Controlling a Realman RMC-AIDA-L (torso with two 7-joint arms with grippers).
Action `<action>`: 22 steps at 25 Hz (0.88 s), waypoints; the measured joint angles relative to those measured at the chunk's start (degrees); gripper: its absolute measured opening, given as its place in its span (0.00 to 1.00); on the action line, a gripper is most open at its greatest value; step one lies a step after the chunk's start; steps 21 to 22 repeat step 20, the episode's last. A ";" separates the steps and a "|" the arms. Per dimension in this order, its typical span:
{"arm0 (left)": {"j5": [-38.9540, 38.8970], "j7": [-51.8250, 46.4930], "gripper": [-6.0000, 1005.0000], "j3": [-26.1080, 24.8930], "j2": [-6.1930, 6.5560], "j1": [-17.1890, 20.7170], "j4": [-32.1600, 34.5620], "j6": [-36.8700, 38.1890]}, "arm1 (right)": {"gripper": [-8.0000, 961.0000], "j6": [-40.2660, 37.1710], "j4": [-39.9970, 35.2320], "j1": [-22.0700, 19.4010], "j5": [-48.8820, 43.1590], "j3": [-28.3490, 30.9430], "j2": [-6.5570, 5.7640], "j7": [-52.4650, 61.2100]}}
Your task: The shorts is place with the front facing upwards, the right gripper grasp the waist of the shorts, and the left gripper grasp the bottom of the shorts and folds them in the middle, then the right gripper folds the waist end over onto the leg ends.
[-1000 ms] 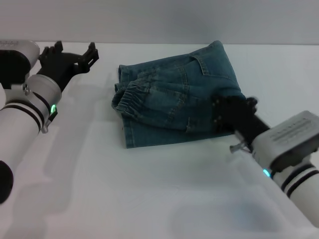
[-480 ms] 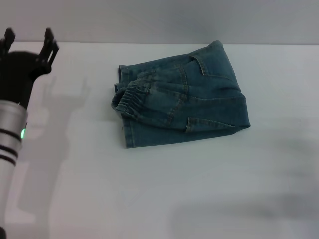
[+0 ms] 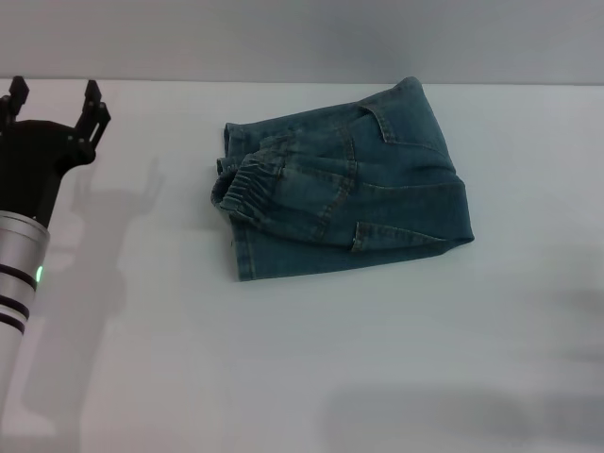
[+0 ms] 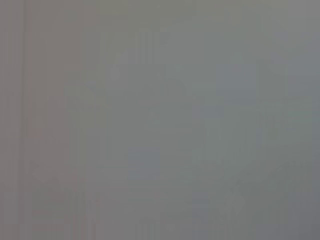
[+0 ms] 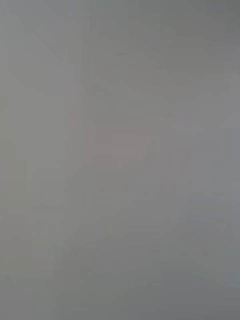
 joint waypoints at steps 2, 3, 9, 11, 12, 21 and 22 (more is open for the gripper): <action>0.03 -0.13 0.84 1.66 -0.03 -0.11 -0.09 0.15 | 0.48 -0.78 -0.21 0.06 0.04 0.00 0.01 0.01; 0.03 -0.13 0.84 1.66 -0.03 -0.11 -0.09 0.15 | 0.54 -1.23 -0.39 0.09 0.05 0.00 0.02 0.01; 0.04 -0.18 0.84 3.40 -0.14 -0.11 -0.10 0.28 | 0.67 -3.86 -1.50 0.49 0.09 -0.11 0.03 0.04; 0.04 -0.18 0.84 3.50 -0.14 0.09 0.00 0.30 | 0.67 -4.43 -1.61 0.72 0.10 -0.25 0.03 0.05; 0.03 -0.19 0.84 3.81 -0.13 0.31 0.10 0.35 | 0.67 -4.51 -1.61 0.75 0.11 -0.31 0.03 0.06; 0.03 -0.26 0.84 4.99 -0.12 0.81 0.08 0.35 | 0.67 -5.01 -1.59 0.64 0.16 -0.36 0.03 0.10; 0.03 -0.26 0.84 4.99 -0.12 0.81 0.08 0.35 | 0.67 -5.01 -1.59 0.64 0.16 -0.36 0.03 0.10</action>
